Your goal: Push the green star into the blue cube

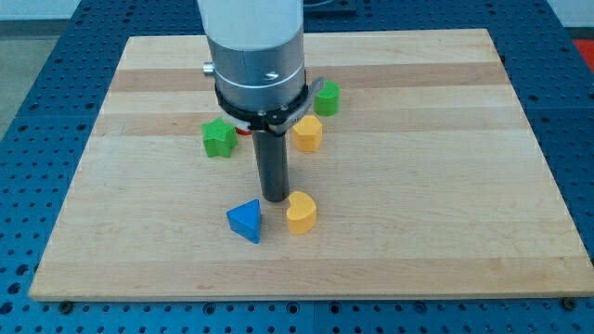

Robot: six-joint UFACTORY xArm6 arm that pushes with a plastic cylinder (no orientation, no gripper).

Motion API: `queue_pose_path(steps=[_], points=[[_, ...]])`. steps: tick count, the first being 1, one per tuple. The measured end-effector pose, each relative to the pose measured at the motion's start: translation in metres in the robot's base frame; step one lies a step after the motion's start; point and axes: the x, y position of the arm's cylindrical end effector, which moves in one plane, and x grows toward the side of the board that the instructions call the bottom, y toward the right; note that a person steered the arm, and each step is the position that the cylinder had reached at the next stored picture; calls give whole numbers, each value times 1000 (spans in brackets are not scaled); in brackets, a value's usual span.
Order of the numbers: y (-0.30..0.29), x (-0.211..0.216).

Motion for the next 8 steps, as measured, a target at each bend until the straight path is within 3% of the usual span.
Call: queue_pose_path(steps=[2, 4, 6, 8], points=[[-34, 7], [-137, -17], [-148, -68], [-130, -81]])
